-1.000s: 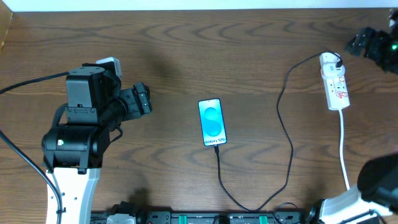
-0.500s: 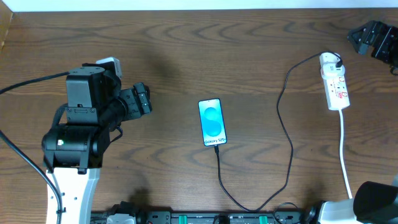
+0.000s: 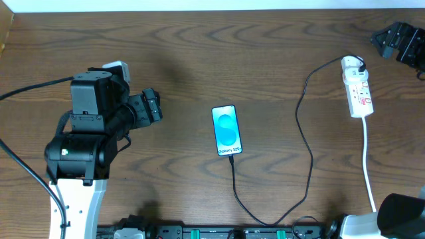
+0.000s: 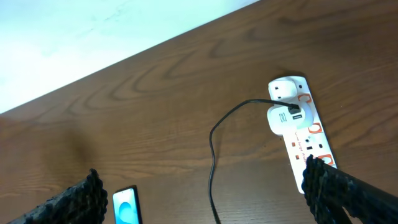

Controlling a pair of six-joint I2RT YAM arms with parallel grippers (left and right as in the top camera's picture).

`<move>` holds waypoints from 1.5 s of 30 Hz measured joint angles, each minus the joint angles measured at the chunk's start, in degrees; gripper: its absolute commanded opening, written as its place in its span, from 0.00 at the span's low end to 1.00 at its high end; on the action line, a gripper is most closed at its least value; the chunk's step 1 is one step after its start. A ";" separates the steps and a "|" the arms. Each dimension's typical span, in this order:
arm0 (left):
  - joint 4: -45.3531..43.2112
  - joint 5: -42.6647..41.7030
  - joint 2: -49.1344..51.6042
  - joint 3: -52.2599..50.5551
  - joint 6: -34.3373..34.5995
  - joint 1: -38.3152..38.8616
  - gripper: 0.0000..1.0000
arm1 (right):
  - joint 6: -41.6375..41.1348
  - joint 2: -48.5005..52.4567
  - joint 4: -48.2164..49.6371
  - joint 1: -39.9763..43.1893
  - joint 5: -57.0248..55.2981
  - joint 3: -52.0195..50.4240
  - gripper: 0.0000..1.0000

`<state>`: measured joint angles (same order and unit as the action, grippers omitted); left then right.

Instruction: Plug charger to phone and switch on socket

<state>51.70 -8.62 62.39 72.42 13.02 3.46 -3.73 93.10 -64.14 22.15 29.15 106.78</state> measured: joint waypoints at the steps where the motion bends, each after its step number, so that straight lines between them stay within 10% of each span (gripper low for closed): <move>1: 0.00 0.00 -0.02 0.00 0.02 0.00 0.89 | 0.00 0.00 0.00 0.00 0.02 0.00 0.99; 16: -3.74 2.56 -17.51 -11.76 0.00 0.00 0.89 | 0.00 0.00 -0.15 0.00 0.04 0.00 0.99; 34: -53.29 -0.61 -52.28 -57.16 -11.08 -1.97 0.89 | -0.20 0.00 -0.15 0.00 0.26 -0.02 0.99; 45: -57.29 -3.34 -60.37 -71.30 -16.96 -7.41 0.89 | -0.17 0.00 -0.17 0.00 0.28 -0.02 0.99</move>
<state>-5.58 -11.97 2.02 1.13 -3.95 -3.95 -3.90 93.10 -64.31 22.15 29.43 106.76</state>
